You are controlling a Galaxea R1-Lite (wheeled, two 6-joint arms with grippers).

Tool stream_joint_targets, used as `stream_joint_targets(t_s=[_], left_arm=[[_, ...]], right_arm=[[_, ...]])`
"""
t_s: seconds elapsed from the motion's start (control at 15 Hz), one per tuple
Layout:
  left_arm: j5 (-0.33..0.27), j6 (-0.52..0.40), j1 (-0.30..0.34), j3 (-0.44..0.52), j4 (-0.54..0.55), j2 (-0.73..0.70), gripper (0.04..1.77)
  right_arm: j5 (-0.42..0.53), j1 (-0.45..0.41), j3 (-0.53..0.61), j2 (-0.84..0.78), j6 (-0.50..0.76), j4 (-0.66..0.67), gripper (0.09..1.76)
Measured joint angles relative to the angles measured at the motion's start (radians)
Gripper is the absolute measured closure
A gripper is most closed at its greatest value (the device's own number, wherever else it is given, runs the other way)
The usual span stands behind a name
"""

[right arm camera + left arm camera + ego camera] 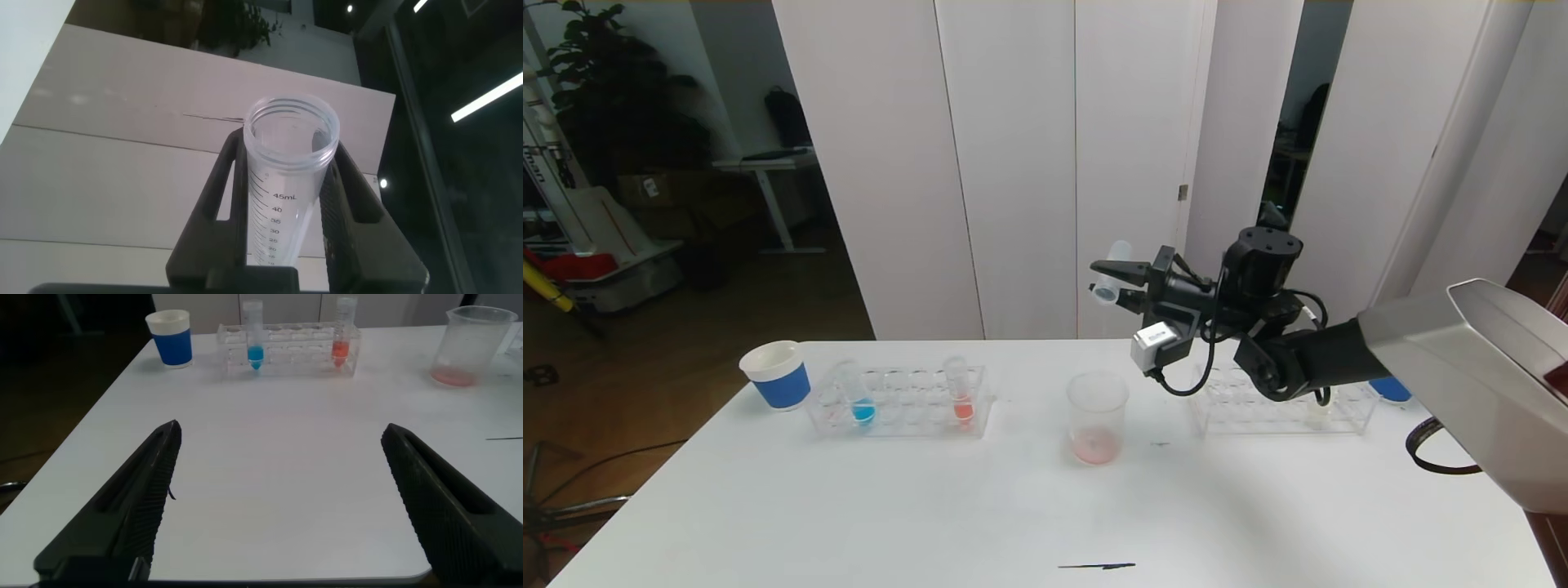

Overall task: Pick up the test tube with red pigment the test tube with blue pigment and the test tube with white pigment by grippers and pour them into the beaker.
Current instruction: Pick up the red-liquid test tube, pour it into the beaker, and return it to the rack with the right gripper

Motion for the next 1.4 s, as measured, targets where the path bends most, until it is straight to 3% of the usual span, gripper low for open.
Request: stream_joint_targets(t_s=[0.4,0.53,0.67,1.07,1.4], left_arm=[[0.000,0.000,0.000,0.000,0.000,0.000,0.06],[0.000,0.000,0.000,0.000,0.000,0.000,0.06],[0.000,0.000,0.000,0.000,0.000,0.000,0.06],[0.000,0.000,0.000,0.000,0.000,0.000,0.06],[0.000,0.000,0.000,0.000,0.000,0.000,0.06]], right_arm=[[-0.014,-0.004,0.000,-0.001,0.053,0.003,1.27],[-0.077,-0.007,0.003,-0.019,0.130,0.002,1.27],[-0.223,-0.015,0.007,-0.052,0.192,0.019,1.27],[-0.704,0.032,0.011,-0.140,0.758,0.027,1.27],[-0.903,0.006,0.055,-0.223,1.196,0.054,1.27]])
